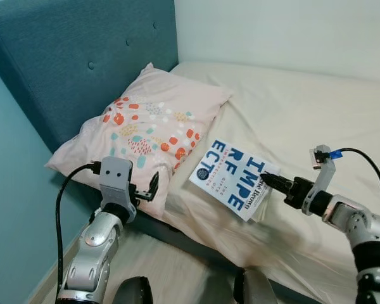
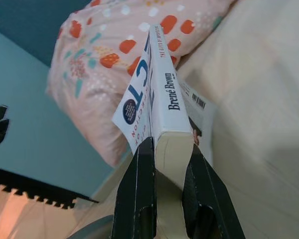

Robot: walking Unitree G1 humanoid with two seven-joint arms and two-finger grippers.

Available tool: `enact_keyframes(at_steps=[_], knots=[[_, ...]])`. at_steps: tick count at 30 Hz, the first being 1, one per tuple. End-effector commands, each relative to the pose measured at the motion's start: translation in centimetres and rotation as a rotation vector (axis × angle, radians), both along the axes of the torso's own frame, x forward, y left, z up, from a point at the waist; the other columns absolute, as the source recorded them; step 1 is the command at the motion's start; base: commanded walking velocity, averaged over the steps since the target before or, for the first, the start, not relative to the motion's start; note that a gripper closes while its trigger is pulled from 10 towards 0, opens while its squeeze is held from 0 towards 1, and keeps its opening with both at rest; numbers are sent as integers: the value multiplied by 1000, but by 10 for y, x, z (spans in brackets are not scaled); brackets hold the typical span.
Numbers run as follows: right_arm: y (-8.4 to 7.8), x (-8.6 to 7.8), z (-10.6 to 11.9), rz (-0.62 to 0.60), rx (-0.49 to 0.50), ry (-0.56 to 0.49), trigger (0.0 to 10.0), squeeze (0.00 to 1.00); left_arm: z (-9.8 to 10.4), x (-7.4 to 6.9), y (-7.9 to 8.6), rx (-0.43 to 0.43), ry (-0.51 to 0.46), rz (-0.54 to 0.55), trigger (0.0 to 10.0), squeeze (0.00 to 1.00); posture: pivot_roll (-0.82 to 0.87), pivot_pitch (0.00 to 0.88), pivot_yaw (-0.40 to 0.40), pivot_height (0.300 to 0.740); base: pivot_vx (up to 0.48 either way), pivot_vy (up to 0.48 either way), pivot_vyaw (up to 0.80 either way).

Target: Clean up the room

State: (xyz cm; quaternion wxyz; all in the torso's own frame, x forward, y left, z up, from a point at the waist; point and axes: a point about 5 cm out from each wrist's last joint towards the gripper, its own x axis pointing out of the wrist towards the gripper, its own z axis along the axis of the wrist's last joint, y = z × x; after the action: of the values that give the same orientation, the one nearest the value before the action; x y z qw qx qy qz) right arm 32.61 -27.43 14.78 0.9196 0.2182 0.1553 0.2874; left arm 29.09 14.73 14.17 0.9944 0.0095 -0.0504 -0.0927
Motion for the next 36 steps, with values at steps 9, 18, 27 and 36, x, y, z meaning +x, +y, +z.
enact_keyframes(at_steps=[9, 18, 27, 36], knots=[[-3, 4, 17, 136, 123, -11, 10000, 0, 3, -7, 5, 7, 15, -37, 10000, 0, 106, 157, 18, 574, 0, 0, 0], [-4, -1, 9, 194, 91, 40, 10000, 0, 1, -11, 5, 5, 32, -51, 10000, 0, 115, 164, 15, 574, 0, 0, 0], [-15, -3, -7, 156, -38, 104, 10000, 0, 4, -13, 7, 14, 39, -69, 10000, 0, 138, 177, 29, 574, 0, 0, 0], [-19, 1, -8, 109, -132, 61, 10000, 0, 9, -17, 5, 25, 27, -121, 10000, 0, 152, 181, 34, 574, 0, 0, 0]])
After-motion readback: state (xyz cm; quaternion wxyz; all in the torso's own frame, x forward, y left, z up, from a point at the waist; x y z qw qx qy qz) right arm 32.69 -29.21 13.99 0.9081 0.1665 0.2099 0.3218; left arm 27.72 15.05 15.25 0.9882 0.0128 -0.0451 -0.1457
